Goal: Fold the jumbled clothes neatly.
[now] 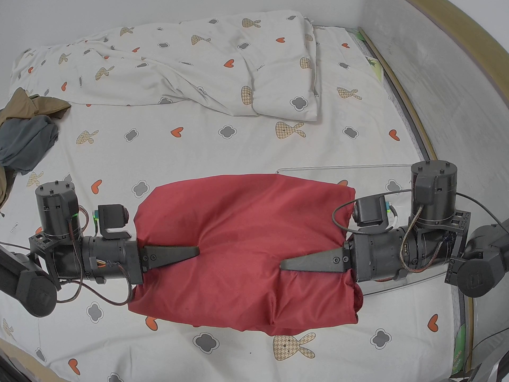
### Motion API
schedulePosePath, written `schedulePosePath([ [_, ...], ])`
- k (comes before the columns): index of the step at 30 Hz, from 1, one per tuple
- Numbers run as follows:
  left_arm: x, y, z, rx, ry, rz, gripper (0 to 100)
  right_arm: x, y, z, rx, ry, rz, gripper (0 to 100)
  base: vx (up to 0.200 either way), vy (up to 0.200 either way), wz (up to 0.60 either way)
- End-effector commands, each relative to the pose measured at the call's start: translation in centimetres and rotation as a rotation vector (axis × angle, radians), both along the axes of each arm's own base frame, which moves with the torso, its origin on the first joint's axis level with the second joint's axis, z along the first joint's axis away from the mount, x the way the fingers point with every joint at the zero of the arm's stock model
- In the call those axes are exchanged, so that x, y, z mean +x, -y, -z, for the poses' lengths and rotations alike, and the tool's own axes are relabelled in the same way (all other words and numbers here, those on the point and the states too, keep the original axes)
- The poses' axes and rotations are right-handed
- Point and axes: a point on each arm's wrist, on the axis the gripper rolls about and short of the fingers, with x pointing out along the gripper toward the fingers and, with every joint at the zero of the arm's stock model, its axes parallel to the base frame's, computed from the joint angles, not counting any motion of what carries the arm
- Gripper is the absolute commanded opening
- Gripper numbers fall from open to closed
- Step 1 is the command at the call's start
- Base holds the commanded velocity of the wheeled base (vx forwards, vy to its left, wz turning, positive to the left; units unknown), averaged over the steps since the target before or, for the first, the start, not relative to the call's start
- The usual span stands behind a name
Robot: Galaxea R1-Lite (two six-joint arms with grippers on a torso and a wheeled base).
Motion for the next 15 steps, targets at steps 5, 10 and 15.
schedulePosePath([
  [5,-0.2,1.2,-2.2,-0.032,0.027,0.041,0,-0.4,0.9,-2.0,0.011,0.016,0.016,0,0.000,0.000,0.00],
  [10,0.2,2.0,-3.9,-0.027,0.021,0.065,0,-0.5,2.1,-3.3,0.021,0.032,0.050,0,0.000,0.000,0.00],
  [15,0.5,2.0,-4.9,-0.016,0.034,0.045,0,-0.7,2.3,-3.2,0.011,0.020,0.054,0,0.000,0.000,0.00],
])
